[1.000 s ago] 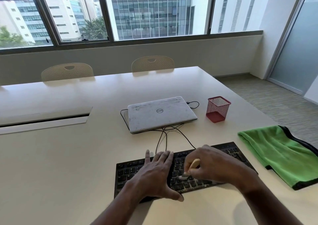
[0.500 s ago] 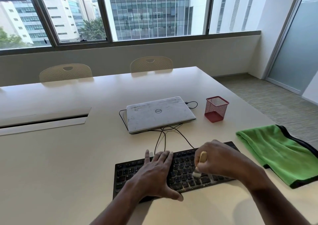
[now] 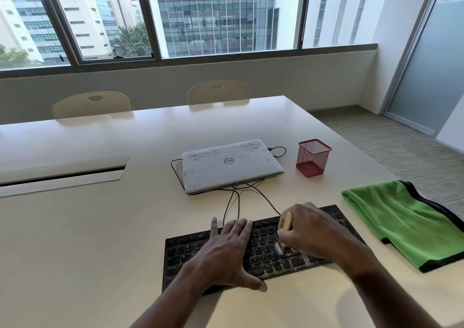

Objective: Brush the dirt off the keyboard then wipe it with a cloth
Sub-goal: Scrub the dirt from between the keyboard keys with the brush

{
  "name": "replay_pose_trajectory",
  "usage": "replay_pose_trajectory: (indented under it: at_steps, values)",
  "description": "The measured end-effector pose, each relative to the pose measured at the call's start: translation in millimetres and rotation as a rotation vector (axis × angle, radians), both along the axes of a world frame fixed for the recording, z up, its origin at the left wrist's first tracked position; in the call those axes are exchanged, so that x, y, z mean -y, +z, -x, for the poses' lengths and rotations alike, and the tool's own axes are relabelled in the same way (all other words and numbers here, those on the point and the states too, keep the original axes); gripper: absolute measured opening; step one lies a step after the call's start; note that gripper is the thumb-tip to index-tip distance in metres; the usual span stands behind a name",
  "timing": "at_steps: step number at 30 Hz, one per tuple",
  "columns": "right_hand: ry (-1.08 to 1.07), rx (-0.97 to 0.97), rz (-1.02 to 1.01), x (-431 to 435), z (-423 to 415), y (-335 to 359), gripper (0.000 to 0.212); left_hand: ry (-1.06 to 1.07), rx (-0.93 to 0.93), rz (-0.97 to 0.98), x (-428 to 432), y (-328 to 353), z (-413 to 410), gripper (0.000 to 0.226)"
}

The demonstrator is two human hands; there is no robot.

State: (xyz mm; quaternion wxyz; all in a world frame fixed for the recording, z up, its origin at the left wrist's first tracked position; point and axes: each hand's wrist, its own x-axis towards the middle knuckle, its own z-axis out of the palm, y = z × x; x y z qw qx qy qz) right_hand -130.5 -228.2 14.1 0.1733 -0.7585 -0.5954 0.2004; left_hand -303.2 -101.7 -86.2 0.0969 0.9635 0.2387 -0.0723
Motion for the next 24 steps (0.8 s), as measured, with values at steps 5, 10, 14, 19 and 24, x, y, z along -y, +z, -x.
replay_pose_trajectory:
  at_steps: [5,10,14,19,24]
  values:
    - [0.079,-0.023,0.023,3,-3,4,0.014,-0.004,-0.007,0.008,0,1,0,0.142]
    - [0.142,0.03,0.138,7,-10,5,0.007,-0.004,-0.014,0.006,1,2,0,0.142]
    - [0.07,0.151,0.094,6,-19,8,0.01,-0.006,-0.02,0.009,0,2,0,0.142]
    - [0.123,0.034,0.117,7,-12,7,0.006,-0.012,-0.027,0.0,0,4,-2,0.142]
    - [-0.083,0.107,-0.014,8,-24,4,0.014,-0.011,-0.026,0.005,1,5,-2,0.142]
